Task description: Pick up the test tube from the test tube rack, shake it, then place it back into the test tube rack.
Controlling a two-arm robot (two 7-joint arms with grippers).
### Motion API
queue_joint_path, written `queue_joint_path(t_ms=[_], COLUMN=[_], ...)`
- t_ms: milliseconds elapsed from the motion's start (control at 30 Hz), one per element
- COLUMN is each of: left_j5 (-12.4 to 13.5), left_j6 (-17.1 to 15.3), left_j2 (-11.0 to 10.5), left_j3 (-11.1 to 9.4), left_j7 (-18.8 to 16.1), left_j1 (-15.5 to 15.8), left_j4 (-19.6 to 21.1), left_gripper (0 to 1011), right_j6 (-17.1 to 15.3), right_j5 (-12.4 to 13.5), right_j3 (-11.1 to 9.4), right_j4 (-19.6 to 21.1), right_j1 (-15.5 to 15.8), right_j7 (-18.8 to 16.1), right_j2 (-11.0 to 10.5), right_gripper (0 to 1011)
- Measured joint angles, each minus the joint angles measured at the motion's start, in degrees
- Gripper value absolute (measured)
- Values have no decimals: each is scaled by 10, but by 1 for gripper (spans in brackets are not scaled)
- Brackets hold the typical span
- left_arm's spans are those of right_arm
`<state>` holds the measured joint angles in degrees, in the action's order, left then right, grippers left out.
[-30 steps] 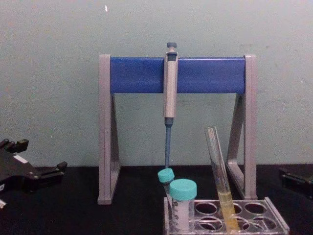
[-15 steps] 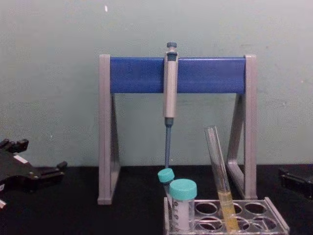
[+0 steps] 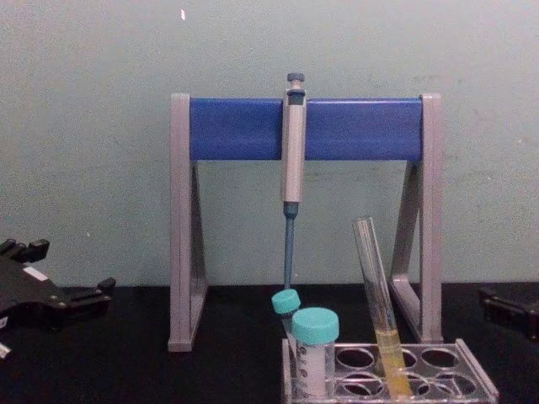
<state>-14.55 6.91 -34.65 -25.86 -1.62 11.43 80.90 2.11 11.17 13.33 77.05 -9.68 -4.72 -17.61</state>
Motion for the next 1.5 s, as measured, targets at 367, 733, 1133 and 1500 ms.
queue_joint_path(t_ms=[367,733,1133,1500], left_j5=[0,0,0,0], left_j6=[0,0,0,0], left_j2=[0,0,0,0], left_j3=[0,0,0,0], left_j7=[0,0,0,0], left_j1=[0,0,0,0], left_j4=[0,0,0,0], left_gripper=[1001,1001,1001,1001], right_j6=[0,0,0,0], right_j5=[0,0,0,0], right_j3=[0,0,0,0], right_j4=[0,0,0,0], right_j1=[0,0,0,0], right_j7=[0,0,0,0], right_j2=[0,0,0,0], right_gripper=[1000,1000,1000,1000])
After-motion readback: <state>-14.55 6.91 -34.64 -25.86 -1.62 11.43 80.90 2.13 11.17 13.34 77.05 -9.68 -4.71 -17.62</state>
